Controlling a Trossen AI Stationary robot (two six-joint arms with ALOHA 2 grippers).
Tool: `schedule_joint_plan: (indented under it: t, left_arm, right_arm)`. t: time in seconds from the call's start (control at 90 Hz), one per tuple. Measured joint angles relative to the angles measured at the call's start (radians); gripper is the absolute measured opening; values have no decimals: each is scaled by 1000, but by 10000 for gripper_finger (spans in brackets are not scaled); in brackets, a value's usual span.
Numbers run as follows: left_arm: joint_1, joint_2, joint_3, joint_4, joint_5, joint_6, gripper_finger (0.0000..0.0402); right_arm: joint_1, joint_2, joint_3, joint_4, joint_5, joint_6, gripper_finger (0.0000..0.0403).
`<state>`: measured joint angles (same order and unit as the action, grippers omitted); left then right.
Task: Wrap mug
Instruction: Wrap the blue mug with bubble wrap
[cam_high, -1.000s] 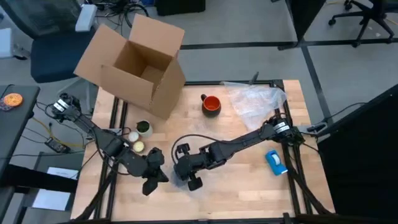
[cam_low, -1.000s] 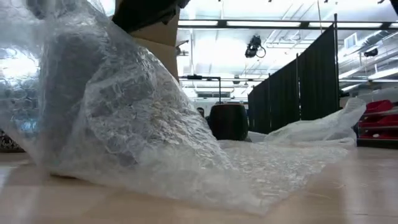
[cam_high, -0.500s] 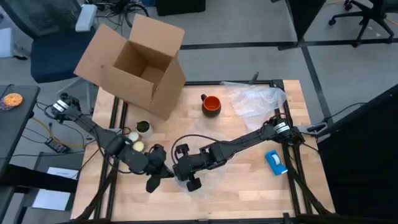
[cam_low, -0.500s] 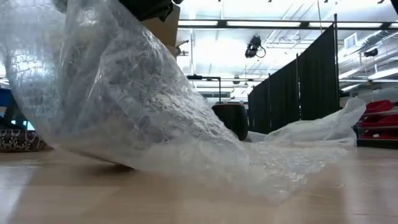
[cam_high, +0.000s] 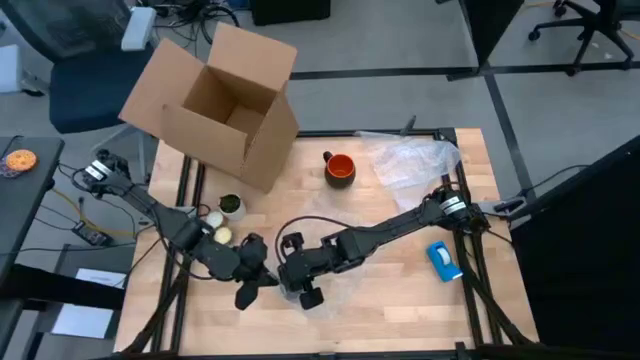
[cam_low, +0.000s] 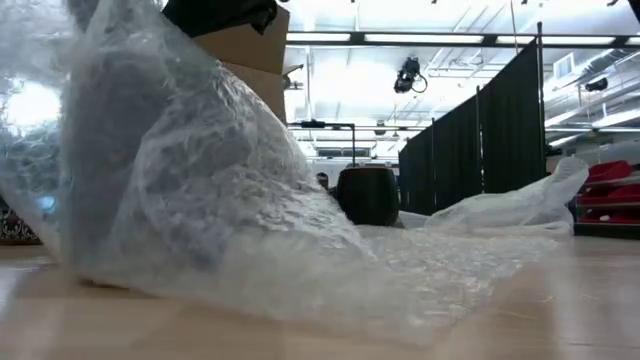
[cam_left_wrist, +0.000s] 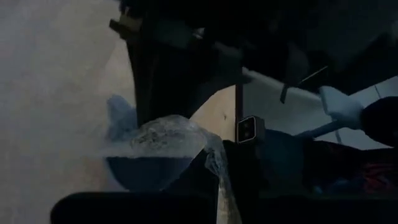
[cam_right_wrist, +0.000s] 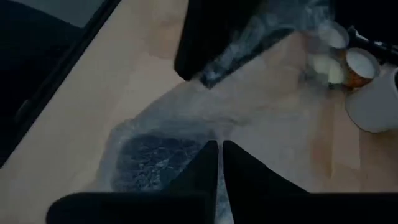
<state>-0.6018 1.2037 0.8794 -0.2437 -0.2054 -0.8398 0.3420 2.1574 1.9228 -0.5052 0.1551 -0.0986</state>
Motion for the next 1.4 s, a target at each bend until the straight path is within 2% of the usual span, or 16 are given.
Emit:
schedule_joint_plan:
  t: [0.278,0.578,0.744,1.0,1.189,1.4]
  left_arm:
    - [0,0,-1,23,1,25,0]
    - [0,1,-1,28,-31,70,0]
    - [0,23,-1,75,-16,83,0]
    - [0,113,-1,116,41,82,0]
    - [0,129,-1,138,49,97,0]
    - [0,129,-1,148,44,133,0]
  right_arm:
    - [12,0,-133,187,-58,11,0]
    - [11,0,-137,199,-143,23,0]
    - [11,0,-143,200,-204,23,0]
    - [11,0,-148,194,-211,27,0]
    - [11,0,-148,194,-210,26,0]
    - [11,0,-148,195,-130,25,0]
